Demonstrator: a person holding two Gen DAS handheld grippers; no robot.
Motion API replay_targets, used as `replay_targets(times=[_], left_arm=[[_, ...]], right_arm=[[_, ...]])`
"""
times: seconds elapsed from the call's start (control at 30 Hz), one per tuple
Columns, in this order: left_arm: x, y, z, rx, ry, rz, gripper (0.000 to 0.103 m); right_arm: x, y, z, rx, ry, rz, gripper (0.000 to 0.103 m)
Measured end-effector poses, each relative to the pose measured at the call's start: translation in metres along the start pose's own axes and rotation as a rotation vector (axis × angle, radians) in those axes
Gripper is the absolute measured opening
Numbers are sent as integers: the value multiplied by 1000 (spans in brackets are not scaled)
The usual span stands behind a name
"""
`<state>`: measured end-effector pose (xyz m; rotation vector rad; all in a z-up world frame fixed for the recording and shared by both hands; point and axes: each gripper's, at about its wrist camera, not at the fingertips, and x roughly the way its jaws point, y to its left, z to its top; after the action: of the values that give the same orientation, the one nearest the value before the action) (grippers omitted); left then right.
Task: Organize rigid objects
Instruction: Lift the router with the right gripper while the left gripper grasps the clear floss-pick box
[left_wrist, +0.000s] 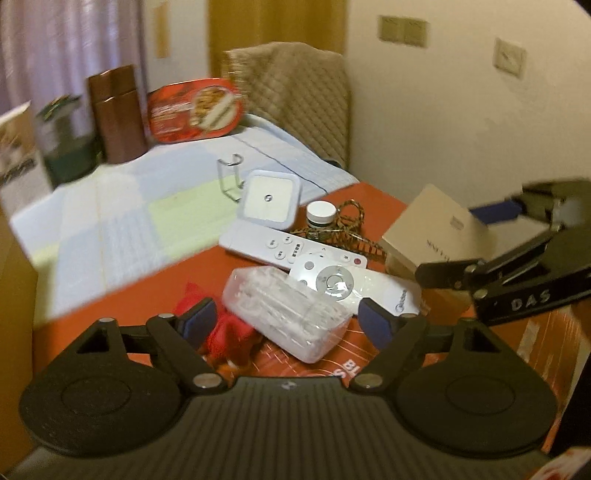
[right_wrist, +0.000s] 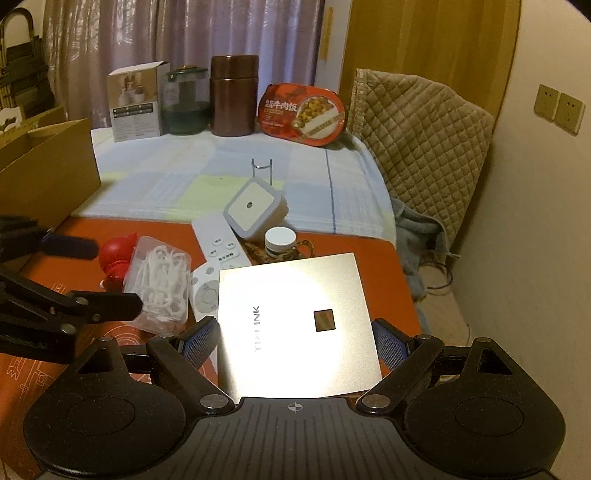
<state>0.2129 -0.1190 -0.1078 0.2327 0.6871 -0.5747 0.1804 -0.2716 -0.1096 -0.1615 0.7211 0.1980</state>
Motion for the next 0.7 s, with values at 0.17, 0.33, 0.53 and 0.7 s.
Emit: replay_targets(times=[0.17, 0.33, 0.53, 0.7], left_arm=[[19, -2, 6, 191, 60, -28, 90], [39, -7, 11, 326, 133, -63, 94], [60, -2, 17, 345, 182, -104, 95], [64, 2, 20, 331, 203, -137, 91]], right_arm=[[0, -1, 0, 11, 3, 8, 86], [3, -2, 0, 22, 8, 7, 86], [3, -1, 1, 26, 8, 15, 86], [4, 0, 1, 35, 4, 16, 86]])
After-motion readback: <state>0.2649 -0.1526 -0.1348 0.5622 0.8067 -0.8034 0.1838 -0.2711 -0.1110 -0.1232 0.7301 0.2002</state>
